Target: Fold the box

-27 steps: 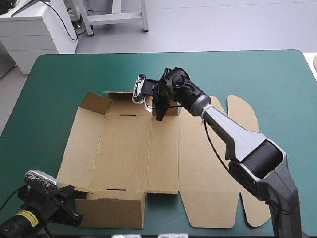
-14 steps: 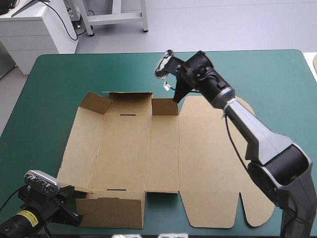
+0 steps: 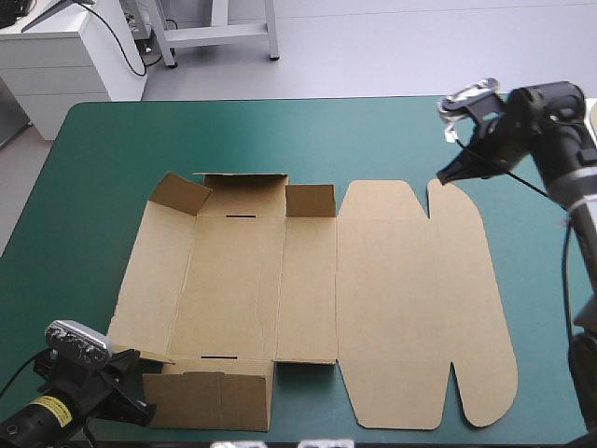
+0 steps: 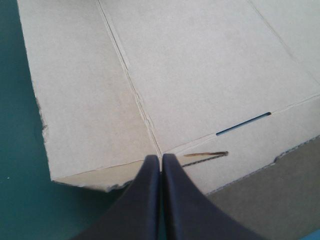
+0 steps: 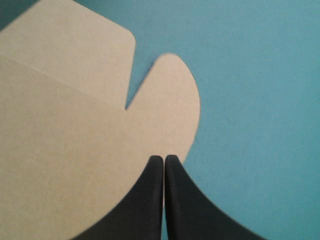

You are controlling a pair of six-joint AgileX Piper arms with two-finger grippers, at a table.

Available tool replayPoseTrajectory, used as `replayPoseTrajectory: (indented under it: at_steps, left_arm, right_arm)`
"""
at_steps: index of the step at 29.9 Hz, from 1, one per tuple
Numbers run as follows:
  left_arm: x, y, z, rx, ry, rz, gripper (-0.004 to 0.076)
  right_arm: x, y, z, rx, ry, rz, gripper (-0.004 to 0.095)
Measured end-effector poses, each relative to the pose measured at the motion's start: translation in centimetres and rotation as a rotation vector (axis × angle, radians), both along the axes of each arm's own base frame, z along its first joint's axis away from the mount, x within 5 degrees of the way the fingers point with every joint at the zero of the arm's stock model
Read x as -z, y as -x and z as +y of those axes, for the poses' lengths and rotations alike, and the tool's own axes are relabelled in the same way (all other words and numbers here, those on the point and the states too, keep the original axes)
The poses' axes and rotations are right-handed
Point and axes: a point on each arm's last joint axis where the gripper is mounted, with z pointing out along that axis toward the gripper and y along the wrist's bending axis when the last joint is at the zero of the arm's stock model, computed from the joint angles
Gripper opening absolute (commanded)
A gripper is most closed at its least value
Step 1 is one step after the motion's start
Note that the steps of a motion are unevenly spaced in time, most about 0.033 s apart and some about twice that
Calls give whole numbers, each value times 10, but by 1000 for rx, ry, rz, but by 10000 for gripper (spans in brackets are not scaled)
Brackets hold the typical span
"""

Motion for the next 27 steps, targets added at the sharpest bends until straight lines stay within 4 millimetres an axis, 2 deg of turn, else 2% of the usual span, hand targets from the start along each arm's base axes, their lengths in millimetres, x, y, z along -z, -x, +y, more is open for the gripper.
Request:
replayPoseTrajectory:
  at_steps: [3,6,10,14,19,27]
  left_arm:
    - [0,0,0,0,-1,0,-8]
    - [0,0,0,-1,-1,0,-8]
    - [0,0,0,-11,10,4,-8]
    - [-1,-3,0,-61,48,35,-8]
    - [-14,-19,-2,-102,15,66,-8]
    - [-26,-68,-18,-120,-57,185,-8]
  right_arm:
    - [3,32,-31,103,-45,28,-15]
    - [11,64,-53,191,-92,33,-15]
    - [21,106,-66,286,-140,-7,-15]
    - [31,137,-64,312,-172,-22,-16]
    - [39,154,-57,320,-214,-16,-15]
    - [39,155,-52,295,-270,-26,-16]
